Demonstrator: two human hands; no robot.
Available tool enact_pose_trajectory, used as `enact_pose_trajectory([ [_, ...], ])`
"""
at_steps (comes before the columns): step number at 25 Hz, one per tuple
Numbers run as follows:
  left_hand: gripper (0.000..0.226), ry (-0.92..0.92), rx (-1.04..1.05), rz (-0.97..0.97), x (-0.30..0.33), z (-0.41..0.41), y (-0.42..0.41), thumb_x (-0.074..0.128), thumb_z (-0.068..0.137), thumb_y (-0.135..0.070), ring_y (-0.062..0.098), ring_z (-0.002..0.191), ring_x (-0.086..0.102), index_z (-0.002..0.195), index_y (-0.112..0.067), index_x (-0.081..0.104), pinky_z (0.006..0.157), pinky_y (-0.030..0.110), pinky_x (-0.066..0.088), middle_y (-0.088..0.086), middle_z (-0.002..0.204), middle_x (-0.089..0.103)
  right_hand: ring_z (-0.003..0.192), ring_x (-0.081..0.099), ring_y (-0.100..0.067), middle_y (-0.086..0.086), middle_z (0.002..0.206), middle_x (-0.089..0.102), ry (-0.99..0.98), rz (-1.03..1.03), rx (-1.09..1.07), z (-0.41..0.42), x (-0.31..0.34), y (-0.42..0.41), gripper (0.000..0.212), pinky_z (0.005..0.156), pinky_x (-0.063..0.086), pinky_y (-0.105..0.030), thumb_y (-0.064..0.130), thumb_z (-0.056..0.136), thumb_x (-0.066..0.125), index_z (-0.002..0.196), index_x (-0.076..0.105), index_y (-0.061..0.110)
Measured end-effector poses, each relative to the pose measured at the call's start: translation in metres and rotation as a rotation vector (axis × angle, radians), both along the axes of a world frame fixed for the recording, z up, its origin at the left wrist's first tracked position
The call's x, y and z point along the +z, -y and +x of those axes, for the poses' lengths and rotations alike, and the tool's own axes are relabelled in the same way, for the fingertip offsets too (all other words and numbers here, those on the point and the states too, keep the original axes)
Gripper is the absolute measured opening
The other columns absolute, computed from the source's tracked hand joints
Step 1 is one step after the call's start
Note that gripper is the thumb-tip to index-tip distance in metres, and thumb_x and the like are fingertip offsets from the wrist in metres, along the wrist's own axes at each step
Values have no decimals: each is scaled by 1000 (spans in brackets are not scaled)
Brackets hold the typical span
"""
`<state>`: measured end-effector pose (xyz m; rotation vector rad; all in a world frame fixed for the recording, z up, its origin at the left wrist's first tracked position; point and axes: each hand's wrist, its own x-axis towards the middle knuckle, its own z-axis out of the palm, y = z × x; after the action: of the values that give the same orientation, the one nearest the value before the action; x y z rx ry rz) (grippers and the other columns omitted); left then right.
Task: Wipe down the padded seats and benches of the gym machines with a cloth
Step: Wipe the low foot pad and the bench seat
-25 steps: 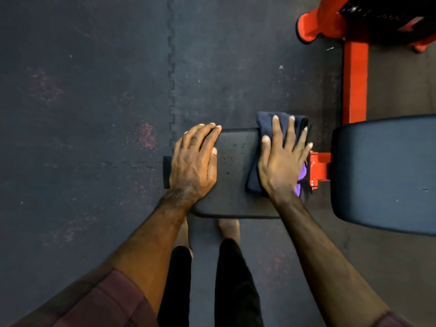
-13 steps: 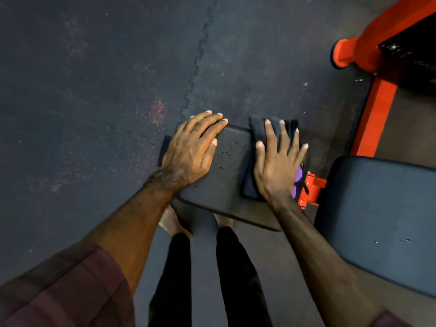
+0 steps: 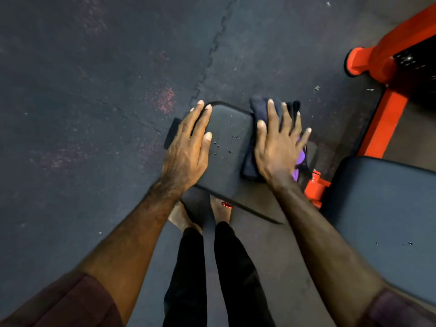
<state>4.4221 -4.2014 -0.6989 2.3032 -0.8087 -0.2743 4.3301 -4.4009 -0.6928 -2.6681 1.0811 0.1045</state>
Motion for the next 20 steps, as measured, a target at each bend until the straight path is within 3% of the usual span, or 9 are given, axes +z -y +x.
enact_pose_trajectory([
  [3,50,-50,108,-72,-6,-9,-5,41,114,-17,19,157,30,162,-4,35,128,34,26,12,169,34,161,15,-32,1,173,23,22,-16,215,20,1,-24,56,127,10,-62,53,111,25,166,24,38],
  [7,50,-68,133,-100,-6,-12,-6,42,113,-15,17,157,32,161,-5,36,128,31,25,10,168,37,163,5,-32,1,177,9,-10,12,527,-55,11,-4,57,125,12,-66,47,113,29,167,20,35],
  [9,50,-50,146,-89,-6,-10,-7,43,113,-15,16,156,32,161,-5,37,127,31,26,9,167,38,163,3,-31,3,177,7,-44,10,404,-61,9,5,57,124,8,-69,46,112,30,167,19,36],
  [12,50,-20,140,-83,-9,-11,-6,43,112,-15,17,156,34,161,-5,37,127,35,30,9,166,39,162,7,-32,4,175,16,5,44,-6,2,3,-17,56,123,5,-72,50,111,28,166,21,40],
  [13,50,-18,144,-83,-9,-12,-6,43,112,-15,17,155,34,161,-5,38,127,35,30,9,166,39,161,10,-33,4,174,19,21,55,-25,23,3,-27,56,123,5,-72,51,111,27,165,23,41],
  [15,50,-17,145,-90,-10,-12,-7,44,112,-15,17,155,34,160,-5,38,127,36,30,9,166,39,162,10,-33,3,175,18,23,20,163,33,5,-41,56,125,6,-69,51,111,27,166,22,41],
  [18,50,-27,148,-93,-9,-12,-7,45,112,-15,17,155,35,161,-6,39,126,40,33,8,166,39,162,6,-34,1,177,10,9,-16,550,-23,12,-26,57,124,11,-68,49,112,29,167,19,37],
  [20,51,-45,158,-80,-9,-11,-7,44,112,-17,16,156,34,161,-9,38,125,41,34,7,167,39,163,3,-32,3,177,6,-57,-13,558,-60,13,-8,57,122,13,-70,48,112,27,167,17,37],
])
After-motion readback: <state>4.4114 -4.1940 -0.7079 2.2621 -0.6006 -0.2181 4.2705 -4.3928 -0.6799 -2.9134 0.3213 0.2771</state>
